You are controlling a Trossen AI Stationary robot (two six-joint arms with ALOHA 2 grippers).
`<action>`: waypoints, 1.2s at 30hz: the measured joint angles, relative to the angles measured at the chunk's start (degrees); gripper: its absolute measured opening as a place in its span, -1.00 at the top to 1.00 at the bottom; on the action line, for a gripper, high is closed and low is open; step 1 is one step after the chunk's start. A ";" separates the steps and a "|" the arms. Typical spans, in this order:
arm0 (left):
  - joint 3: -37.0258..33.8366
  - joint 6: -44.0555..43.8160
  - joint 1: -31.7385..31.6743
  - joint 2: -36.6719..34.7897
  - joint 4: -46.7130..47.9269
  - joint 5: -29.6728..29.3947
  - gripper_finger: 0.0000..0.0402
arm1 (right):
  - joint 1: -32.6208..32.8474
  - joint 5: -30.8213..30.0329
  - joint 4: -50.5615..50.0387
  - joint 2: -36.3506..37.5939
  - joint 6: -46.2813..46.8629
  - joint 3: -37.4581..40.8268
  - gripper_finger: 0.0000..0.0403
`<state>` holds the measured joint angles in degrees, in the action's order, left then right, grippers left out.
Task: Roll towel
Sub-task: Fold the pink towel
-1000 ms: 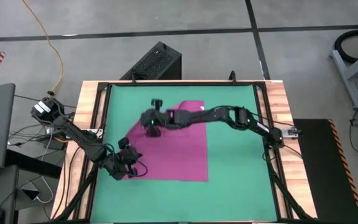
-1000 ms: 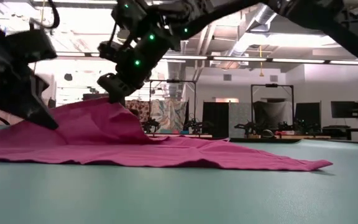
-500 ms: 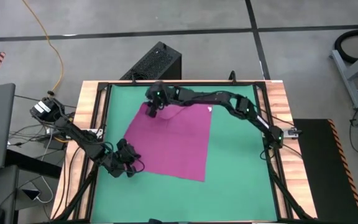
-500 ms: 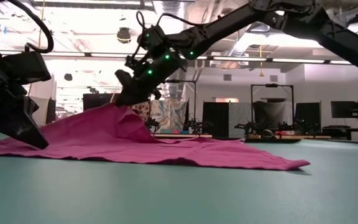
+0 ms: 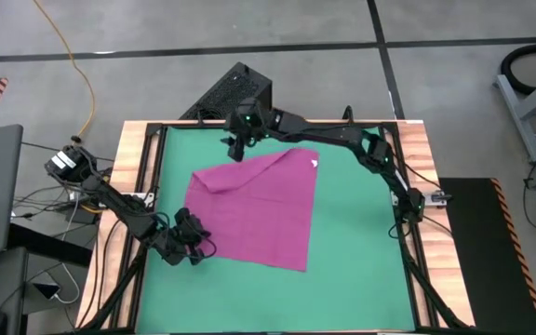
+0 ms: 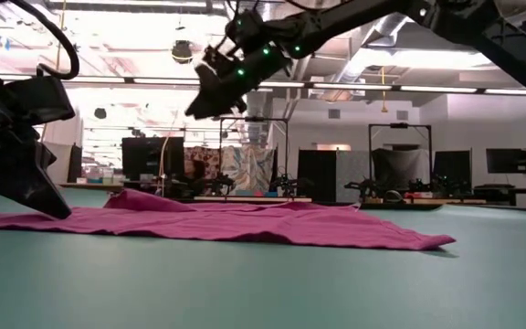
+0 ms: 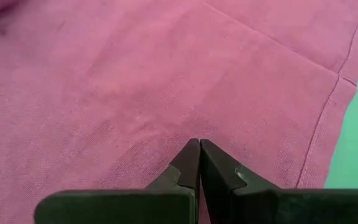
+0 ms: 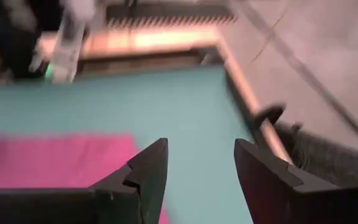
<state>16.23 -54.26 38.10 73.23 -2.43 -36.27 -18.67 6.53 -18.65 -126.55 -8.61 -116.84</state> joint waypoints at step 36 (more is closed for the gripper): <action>-0.02 -0.23 2.04 -0.02 -0.07 -0.90 1.00 | 12.99 -16.41 -1.70 -14.22 -4.84 0.09 0.04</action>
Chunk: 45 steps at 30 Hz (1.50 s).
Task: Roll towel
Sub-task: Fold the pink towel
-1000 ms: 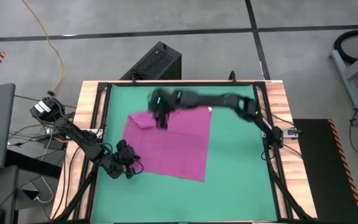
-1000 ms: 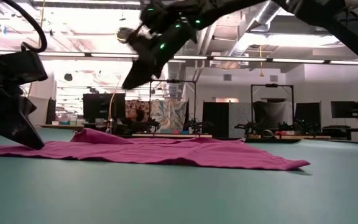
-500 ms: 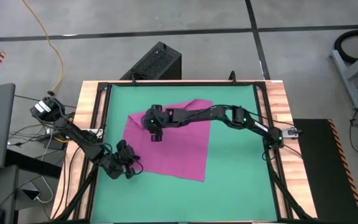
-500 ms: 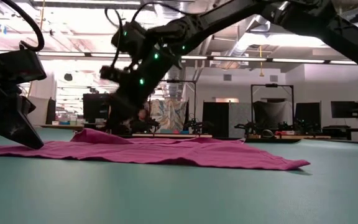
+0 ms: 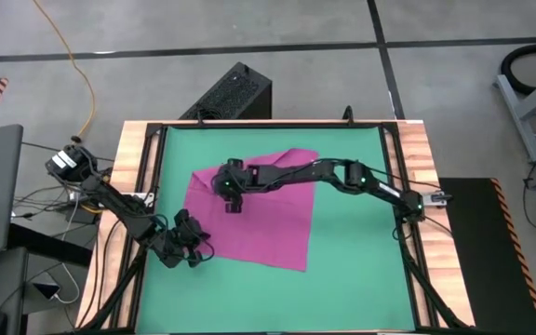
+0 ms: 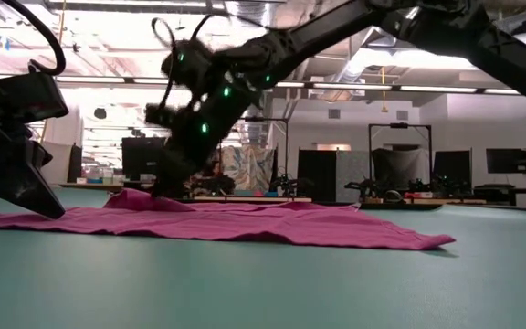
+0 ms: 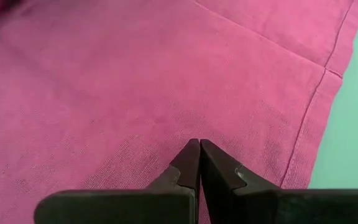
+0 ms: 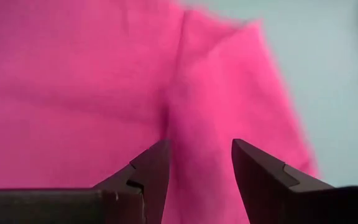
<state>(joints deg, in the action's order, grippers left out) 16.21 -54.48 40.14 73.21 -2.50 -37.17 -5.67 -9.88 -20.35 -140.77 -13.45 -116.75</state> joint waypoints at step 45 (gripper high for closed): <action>0.00 -3.37 0.52 0.00 -3.28 2.06 1.00 | -17.27 6.97 8.34 0.13 28.52 -5.86 0.18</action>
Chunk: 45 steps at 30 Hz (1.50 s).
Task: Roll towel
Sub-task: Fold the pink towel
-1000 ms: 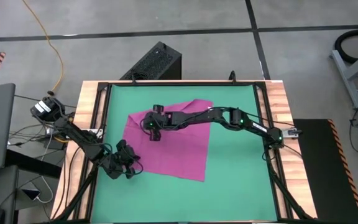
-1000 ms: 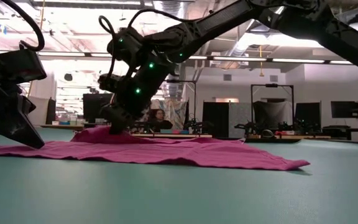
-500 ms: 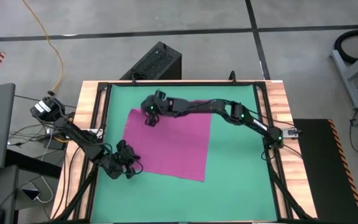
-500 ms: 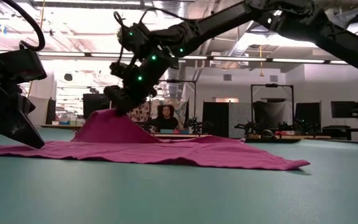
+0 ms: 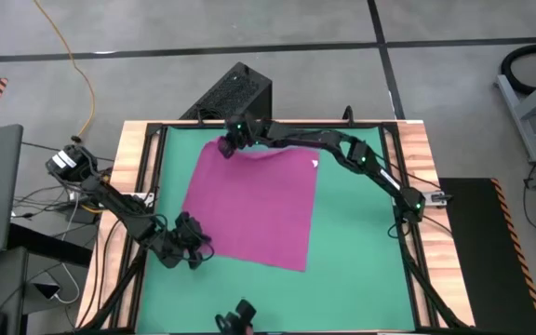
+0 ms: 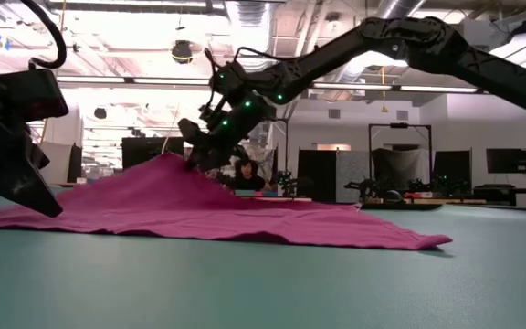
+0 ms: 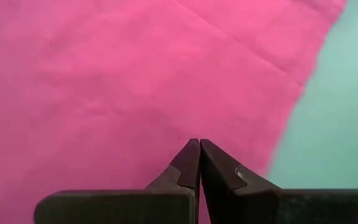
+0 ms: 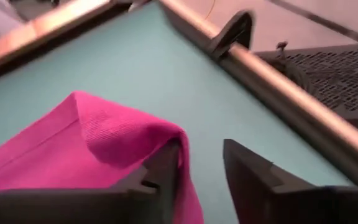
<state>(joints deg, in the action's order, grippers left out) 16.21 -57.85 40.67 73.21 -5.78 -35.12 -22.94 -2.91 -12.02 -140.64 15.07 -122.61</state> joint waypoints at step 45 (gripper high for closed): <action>0.02 14.79 9.31 -7.70 4.60 -13.99 1.00 | 42.17 -10.42 -32.03 22.10 7.61 34.03 0.96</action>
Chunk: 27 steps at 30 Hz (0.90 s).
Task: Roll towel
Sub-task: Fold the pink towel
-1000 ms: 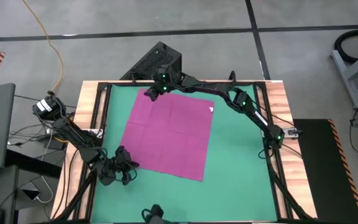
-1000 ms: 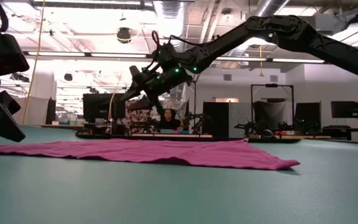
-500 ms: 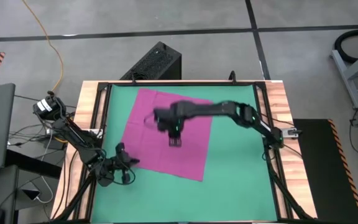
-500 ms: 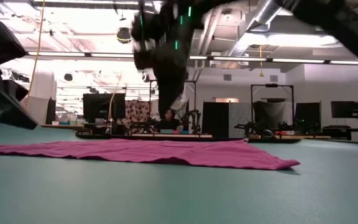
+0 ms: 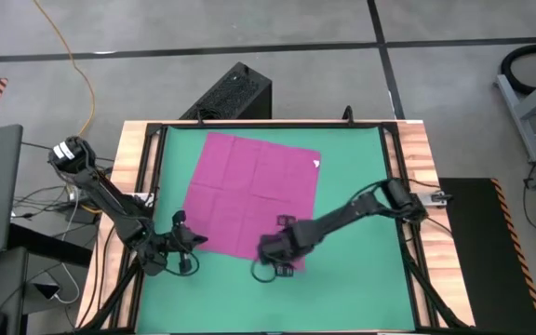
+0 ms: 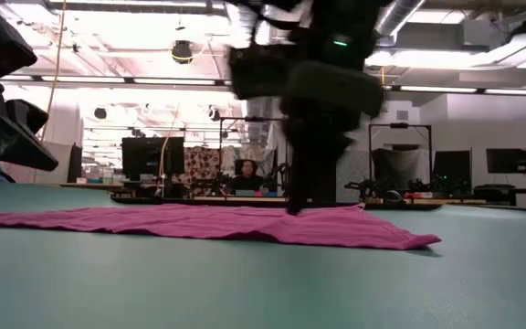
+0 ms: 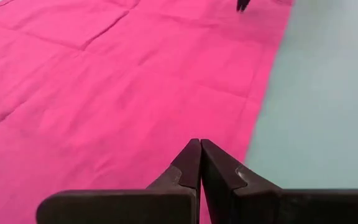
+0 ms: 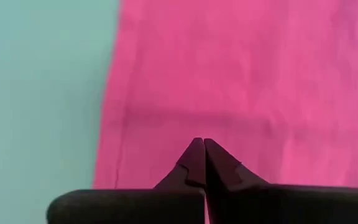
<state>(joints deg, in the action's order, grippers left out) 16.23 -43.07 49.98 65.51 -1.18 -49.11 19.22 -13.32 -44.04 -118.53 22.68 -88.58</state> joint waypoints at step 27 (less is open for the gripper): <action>1.46 -8.83 0.50 13.17 -15.93 10.92 1.00 | 22.03 -19.80 -11.46 7.14 44.86 9.45 0.86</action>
<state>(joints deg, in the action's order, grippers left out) 17.69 -51.90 50.48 78.68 -17.11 -38.19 41.25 -33.12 -55.51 -111.39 67.54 -79.13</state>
